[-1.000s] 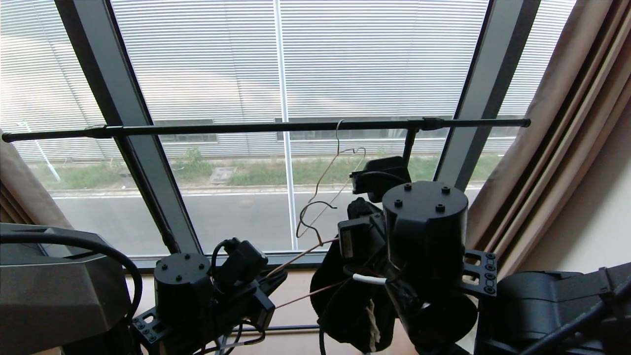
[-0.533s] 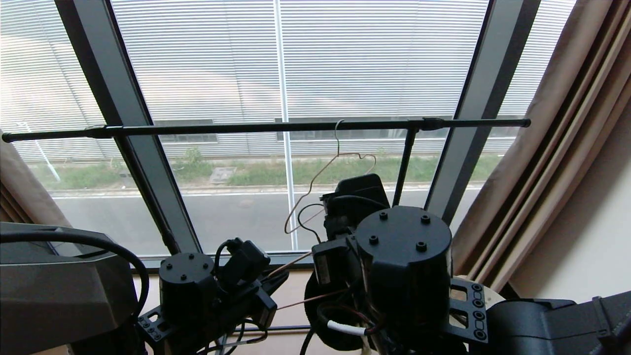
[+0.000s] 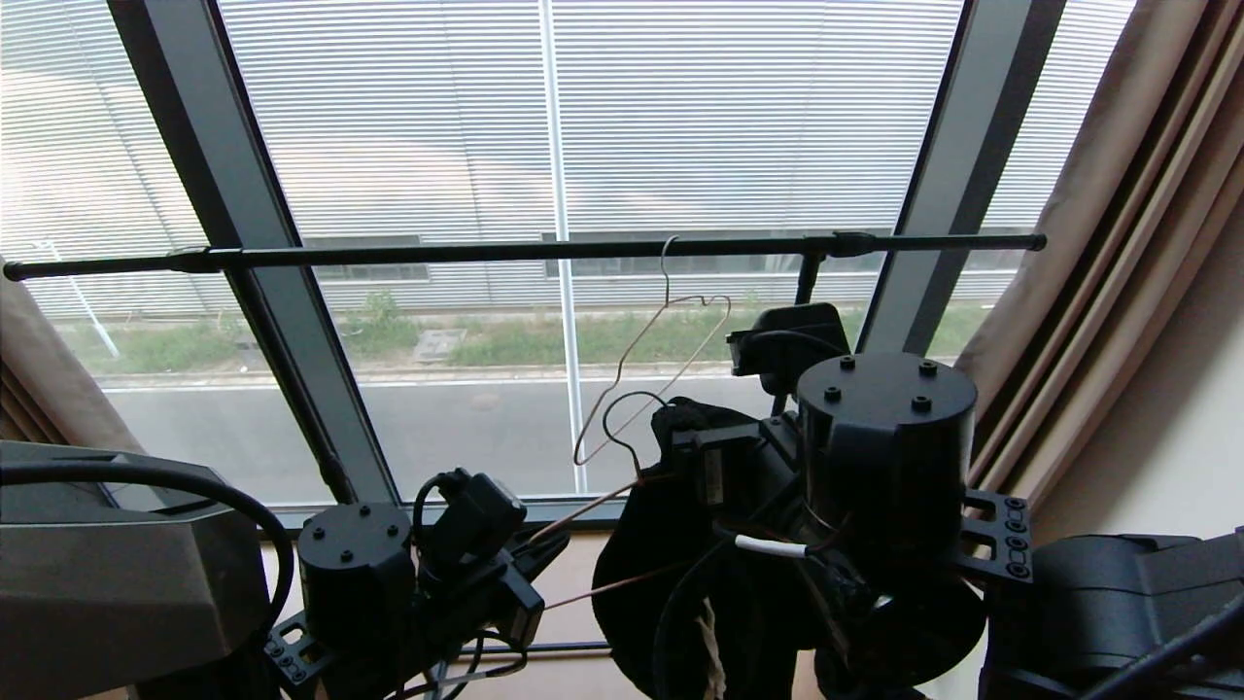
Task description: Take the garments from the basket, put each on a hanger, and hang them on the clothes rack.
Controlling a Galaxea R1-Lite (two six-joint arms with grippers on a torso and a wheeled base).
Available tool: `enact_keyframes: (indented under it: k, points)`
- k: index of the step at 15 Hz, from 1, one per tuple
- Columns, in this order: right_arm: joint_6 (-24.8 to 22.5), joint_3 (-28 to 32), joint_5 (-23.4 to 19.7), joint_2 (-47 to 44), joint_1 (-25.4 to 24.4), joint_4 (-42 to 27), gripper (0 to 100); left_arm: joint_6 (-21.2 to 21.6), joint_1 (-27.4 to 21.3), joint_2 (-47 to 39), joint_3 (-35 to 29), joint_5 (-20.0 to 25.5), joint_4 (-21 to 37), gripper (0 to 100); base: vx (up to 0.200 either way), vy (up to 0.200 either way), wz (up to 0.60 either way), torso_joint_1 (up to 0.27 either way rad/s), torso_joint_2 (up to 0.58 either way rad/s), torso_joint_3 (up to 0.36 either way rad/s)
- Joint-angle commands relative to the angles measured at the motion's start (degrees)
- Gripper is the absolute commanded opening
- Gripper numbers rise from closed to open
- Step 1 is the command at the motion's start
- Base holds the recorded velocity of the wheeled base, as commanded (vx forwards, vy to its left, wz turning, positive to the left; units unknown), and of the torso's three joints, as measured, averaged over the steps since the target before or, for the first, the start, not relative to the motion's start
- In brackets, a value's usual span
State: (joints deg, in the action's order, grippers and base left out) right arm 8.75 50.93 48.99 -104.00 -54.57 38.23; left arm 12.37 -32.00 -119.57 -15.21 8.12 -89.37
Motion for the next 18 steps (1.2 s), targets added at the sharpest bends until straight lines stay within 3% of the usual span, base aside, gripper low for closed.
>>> enact_keyframes:
  k: [1,6,18]
  points:
    - [0.04,0.22,0.05,-0.15,0.95,0.27,100,0.11,-0.08,0.03,0.1,0.05,0.07,0,0.0,0.0,0.0,0.0,0.0,0.0]
    - [0.3,3.12,0.14,-4.11,0.86,0.27,100,0.02,-1.31,-0.41,1.77,0.32,-0.63,0,0.0,0.0,0.0,0.0,0.0,0.0]
    - [0.39,1.89,2.42,-4.2,1.13,0.35,100,-2.09,-1.4,-0.58,-1.75,-1.26,-0.63,0,0.0,0.0,0.0,0.0,0.0,0.0]
